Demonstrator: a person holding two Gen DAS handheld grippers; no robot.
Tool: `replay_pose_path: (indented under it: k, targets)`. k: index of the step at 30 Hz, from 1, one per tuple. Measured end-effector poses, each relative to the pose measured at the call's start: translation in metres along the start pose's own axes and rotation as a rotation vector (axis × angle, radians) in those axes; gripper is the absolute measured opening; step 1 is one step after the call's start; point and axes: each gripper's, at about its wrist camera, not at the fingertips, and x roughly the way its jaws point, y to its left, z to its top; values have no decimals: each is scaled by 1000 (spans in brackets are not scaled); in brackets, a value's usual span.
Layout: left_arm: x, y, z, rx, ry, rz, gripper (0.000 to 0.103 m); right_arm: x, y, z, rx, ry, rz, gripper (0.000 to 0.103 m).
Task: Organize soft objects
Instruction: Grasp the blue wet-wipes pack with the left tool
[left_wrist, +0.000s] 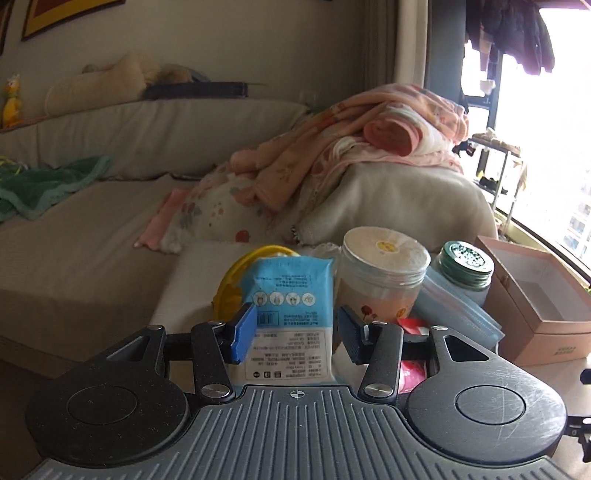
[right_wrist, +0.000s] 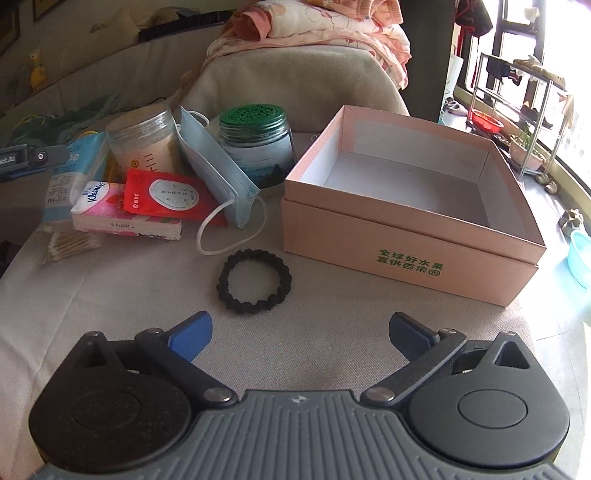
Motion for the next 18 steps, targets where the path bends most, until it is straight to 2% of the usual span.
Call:
replay_pose_path:
  k: [2, 4, 6, 8, 11, 14, 16, 18]
  targets:
    - [13, -2, -3, 69, -16, 49, 54, -6, 10, 3, -25, -47, 27, 102]
    - [23, -1, -1, 122, -11, 94, 69, -12, 16, 3, -40, -96, 43, 103]
    - [35, 6, 0, 101, 21, 101, 78, -18, 23, 2, -66, -135, 49, 103]
    - [42, 13, 0, 98, 40, 125, 83, -19, 30, 3, -114, -119, 67, 103]
    - [41, 26, -1, 35, 73, 71, 79, -17, 36, 2, -147, -96, 81, 102]
    - [22, 36, -6, -7, 37, -4, 70, -15, 39, 1, -172, -88, 72, 102]
    - [11, 42, -10, -32, 26, -76, 61, -15, 42, 2, -183, -92, 69, 102]
    - [1, 50, -12, -73, 31, -134, 60, -16, 46, 4, -190, -100, 72, 103]
